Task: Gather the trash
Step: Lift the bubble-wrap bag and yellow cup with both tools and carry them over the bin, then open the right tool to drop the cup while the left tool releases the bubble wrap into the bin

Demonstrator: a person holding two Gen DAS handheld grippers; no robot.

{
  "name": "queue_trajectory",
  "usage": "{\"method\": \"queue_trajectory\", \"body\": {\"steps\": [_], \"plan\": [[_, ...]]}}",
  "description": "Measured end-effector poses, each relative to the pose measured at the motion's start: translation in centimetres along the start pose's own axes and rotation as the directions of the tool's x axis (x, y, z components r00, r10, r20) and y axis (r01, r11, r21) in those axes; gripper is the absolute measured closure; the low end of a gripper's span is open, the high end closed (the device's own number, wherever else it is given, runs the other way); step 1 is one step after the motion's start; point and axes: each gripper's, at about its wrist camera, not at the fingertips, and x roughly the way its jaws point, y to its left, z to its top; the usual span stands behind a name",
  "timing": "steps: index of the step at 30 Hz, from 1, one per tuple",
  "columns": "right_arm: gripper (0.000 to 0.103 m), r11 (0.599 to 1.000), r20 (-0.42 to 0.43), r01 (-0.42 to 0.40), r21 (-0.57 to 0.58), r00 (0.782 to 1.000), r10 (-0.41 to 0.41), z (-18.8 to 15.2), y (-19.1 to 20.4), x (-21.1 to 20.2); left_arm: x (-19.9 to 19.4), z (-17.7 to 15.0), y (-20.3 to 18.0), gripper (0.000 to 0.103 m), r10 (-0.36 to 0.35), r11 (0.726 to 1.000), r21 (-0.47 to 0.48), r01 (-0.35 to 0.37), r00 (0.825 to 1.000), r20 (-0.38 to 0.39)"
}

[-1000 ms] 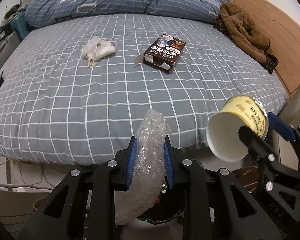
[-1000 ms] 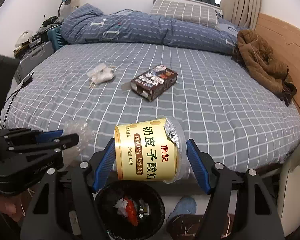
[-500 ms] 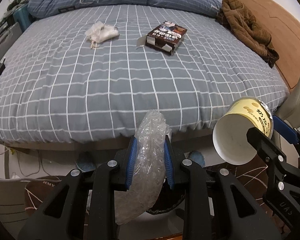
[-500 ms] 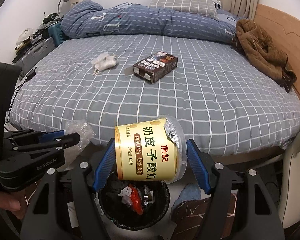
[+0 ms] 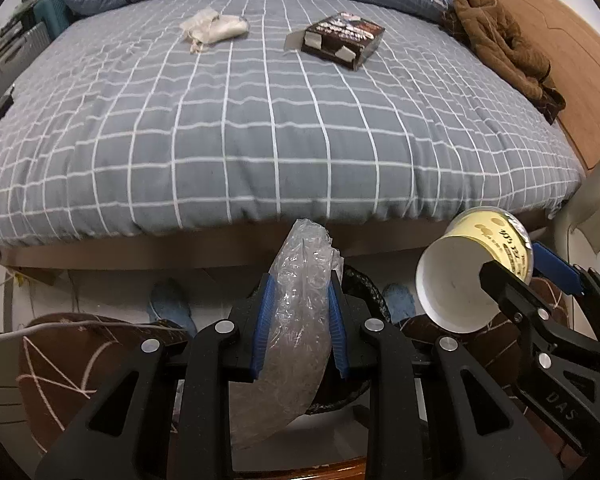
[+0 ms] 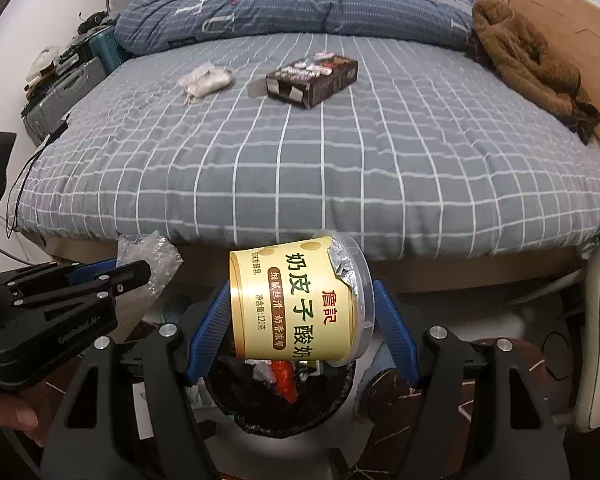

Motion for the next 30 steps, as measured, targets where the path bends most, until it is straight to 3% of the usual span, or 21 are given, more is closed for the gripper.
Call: {"method": "queue_trajectory", "body": {"steps": [13, 26, 30], "plan": [[0.035, 1.0, -0.111, -0.021, -0.004, 0.994, 0.02, -3.8, 1.4, 3.7, 2.8, -3.7, 1.3, 0.077, 0.011, 1.0, -0.026, -0.013, 0.998, -0.057], [0.034, 0.999, -0.238, -0.035, -0.03, 0.971, 0.026, -7.1, 3.7, 8.6, 5.8, -7.1, 4.2, 0.077, 0.049, 0.996, -0.07, -0.058, 0.99, -0.134], [0.016, 1.0, -0.239, -0.016, -0.013, 0.971, 0.012, -7.3, 3.0, 9.0, 6.4, -7.1, 4.0, 0.078, 0.051, 0.996, -0.064, -0.061, 0.988, -0.143]]}}
